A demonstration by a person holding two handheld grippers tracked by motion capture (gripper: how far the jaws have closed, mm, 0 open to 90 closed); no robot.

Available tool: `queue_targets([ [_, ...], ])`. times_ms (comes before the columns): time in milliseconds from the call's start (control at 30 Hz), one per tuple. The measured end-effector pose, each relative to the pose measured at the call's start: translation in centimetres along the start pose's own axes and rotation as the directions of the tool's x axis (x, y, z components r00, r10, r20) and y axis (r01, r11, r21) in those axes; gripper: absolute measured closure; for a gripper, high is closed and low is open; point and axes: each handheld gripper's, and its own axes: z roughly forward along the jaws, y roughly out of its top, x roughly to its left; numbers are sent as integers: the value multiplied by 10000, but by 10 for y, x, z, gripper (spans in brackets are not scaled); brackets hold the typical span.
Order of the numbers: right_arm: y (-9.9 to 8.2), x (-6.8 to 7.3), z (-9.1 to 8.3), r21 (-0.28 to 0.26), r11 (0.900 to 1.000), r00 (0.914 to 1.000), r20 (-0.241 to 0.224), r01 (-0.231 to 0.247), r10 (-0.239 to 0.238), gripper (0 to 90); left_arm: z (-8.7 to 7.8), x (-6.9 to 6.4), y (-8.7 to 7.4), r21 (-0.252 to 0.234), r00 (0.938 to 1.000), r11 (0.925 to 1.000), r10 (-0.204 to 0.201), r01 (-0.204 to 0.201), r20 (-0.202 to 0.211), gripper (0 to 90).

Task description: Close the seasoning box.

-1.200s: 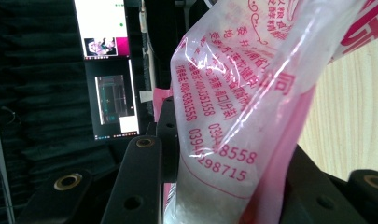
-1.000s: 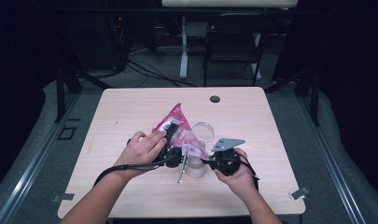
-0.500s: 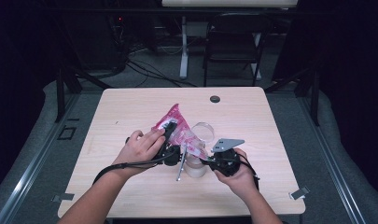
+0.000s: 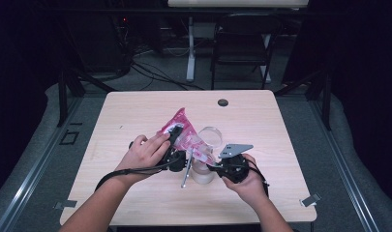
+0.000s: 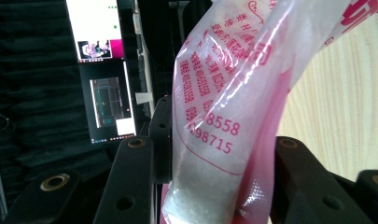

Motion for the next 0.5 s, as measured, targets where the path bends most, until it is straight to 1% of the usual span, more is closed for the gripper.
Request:
queue_targets([
  [67, 0, 1, 0, -28, 10000, 10000, 6, 1, -1, 900, 0, 0, 0, 73, 9999, 10000, 5, -6, 140, 656],
  [200, 0, 1, 0, -39, 10000, 10000, 25, 32, -32, 900, 0, -1, -1, 118, 9999, 9999, -84, 82, 130, 657],
  [233, 1, 1, -1, -45, 10000, 10000, 45, 56, -56, 900, -1, 0, -1, 207, 10000, 9998, -13, 10, 97, 658],
  [267, 1, 1, -1, -61, 10000, 10000, 63, 74, -73, 900, -1, -1, -2, 198, 9999, 9997, -119, 117, 109, 658],
  [300, 1, 2, -2, -74, 9999, 9999, 71, 96, -96, 900, 0, -2, -3, 19, 9998, 9998, -177, 177, 31, 658],
  [333, 2, 2, -2, -73, 9999, 9999, 43, 114, -114, 900, 0, -2, -4, 126, 9998, 9997, -187, 186, 104, 657],
  [400, 2, 3, -2, -97, 9999, 9999, 30, 108, -108, 900, 0, -5, -6, 89, 9991, 9992, -395, 393, 157, 657],
  [433, 2, 3, -2, -91, 9999, 9999, 13, 120, -120, 900, 0, -5, -7, 136, 9991, 9992, -378, 376, 202, 657],
  [467, 2, 3, -2, -87, 9999, 9999, 16, 141, -140, 900, 1, -7, -8, 165, 9985, 9987, -478, 473, 285, 657],
  [500, 2, 3, -2, -130, 9998, 9999, 20, 140, -140, 900, 1, -8, -9, 200, 9982, 9987, -486, 479, 351, 656],
])
